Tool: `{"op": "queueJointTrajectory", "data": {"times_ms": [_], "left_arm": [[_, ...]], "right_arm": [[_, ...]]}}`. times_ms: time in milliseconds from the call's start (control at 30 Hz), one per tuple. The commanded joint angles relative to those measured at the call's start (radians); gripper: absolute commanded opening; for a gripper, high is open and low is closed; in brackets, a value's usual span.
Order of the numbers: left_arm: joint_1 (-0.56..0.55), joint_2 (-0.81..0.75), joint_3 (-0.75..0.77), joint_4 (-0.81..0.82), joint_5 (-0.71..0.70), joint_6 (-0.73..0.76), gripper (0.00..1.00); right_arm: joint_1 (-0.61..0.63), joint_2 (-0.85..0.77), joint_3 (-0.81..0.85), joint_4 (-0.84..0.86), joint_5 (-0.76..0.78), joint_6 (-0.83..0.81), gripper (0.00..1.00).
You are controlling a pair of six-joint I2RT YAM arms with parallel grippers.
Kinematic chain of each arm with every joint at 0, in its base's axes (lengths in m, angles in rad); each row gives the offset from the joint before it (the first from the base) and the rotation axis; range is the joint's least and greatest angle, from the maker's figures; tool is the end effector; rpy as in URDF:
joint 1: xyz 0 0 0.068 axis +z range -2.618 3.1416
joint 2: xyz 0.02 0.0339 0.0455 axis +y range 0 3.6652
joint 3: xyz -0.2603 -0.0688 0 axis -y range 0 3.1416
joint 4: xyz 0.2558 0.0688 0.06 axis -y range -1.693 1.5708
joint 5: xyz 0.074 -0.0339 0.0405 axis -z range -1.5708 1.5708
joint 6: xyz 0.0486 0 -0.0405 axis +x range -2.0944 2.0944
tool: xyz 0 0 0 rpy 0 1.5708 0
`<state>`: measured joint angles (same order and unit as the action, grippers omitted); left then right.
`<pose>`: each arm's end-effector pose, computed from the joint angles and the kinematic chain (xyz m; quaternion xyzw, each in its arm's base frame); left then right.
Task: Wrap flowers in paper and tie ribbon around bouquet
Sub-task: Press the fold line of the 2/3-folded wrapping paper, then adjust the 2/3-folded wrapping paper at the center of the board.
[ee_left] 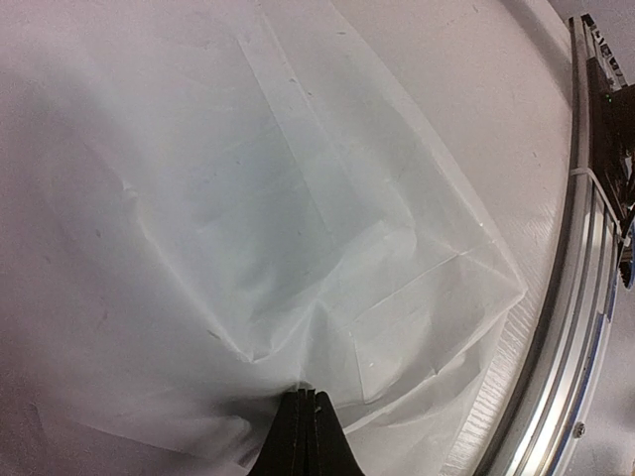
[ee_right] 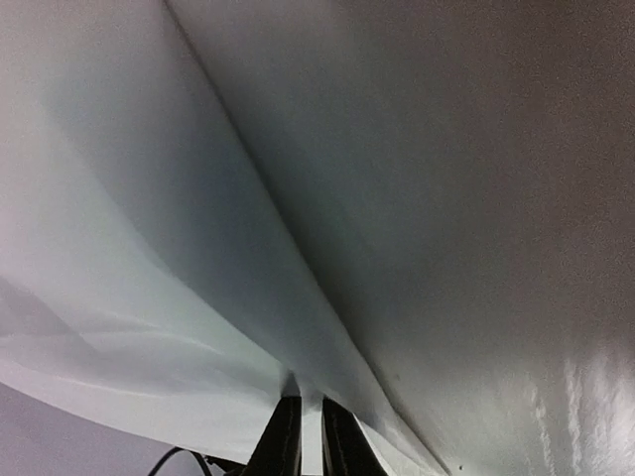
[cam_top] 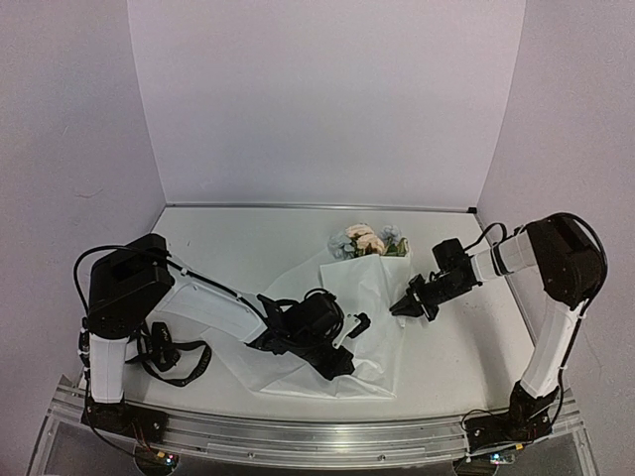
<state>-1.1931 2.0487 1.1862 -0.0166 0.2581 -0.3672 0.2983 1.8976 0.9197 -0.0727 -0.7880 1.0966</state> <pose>0.1466 -0.4032 0.0962 0.4144 0.8370 -0.3225 0.1538 0.3245 0.1358 0.0875 -0.2558 -0.8605 -0.4369 0.0562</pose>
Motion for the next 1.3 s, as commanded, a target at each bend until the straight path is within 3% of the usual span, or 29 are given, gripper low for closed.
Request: {"op": "queueJointTrajectory", "data": {"times_ms": [0, 333, 533, 667, 967, 1267], "left_arm": [[-0.005, 0.020, -0.033, -0.111, -0.016, 0.013, 0.00], [-0.004, 0.009, -0.026, -0.130, -0.033, 0.015, 0.00], [-0.003, -0.036, -0.010, -0.126, -0.047, 0.007, 0.01], [-0.003, -0.090, -0.002, -0.109, -0.049, -0.007, 0.07], [-0.003, -0.216, -0.028, -0.090, -0.063, -0.052, 0.14], [-0.005, -0.319, -0.121, -0.084, -0.057, -0.126, 0.14]], "right_arm": [[-0.064, 0.091, 0.123, 0.000, 0.036, 0.047, 0.09], [-0.151, 0.142, 0.301, -0.021, 0.027, 0.110, 0.10], [-0.137, -0.018, 0.239, -0.034, 0.009, 0.104, 0.10], [-0.099, -0.172, 0.125, -0.036, 0.015, 0.089, 0.11], [0.190, -0.422, -0.126, -0.085, 0.110, -0.012, 0.10], [0.472, -0.427, -0.208, -0.038, 0.195, -0.052, 0.10]]}}
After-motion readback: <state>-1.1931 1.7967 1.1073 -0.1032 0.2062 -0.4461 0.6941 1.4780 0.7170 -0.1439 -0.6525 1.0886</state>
